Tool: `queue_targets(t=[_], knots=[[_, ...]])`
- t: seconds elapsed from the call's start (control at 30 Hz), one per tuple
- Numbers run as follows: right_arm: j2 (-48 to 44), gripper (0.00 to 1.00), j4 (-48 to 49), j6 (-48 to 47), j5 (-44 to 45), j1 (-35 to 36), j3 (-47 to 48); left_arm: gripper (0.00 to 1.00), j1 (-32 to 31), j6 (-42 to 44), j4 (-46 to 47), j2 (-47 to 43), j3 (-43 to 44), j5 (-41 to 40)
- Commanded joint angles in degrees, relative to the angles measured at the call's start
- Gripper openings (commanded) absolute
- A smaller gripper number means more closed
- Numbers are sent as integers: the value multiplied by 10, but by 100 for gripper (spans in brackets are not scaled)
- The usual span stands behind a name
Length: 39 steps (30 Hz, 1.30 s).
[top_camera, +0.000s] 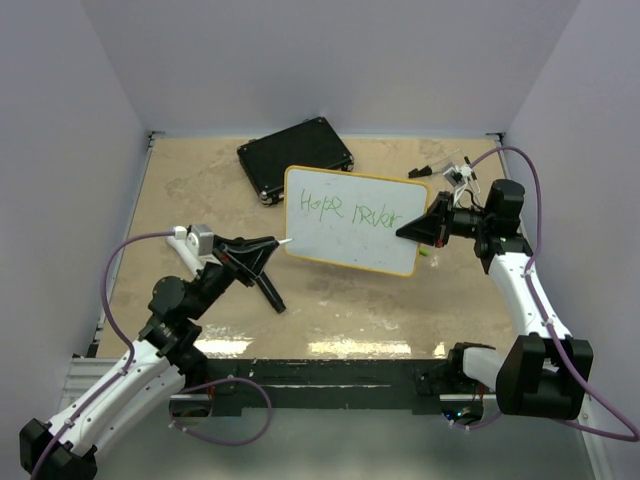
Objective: Write a sentence on the whiteboard
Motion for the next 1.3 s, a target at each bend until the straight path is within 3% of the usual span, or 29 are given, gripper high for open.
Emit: queue_targets(t=[0.0, 1.27], knots=[[-11, 0, 40, 7, -35, -4, 4, 0, 4, -3, 21, -10, -4, -11], [-15, 0, 47, 8, -40, -5, -1, 0, 4, -36, -8, -17, -4, -10]])
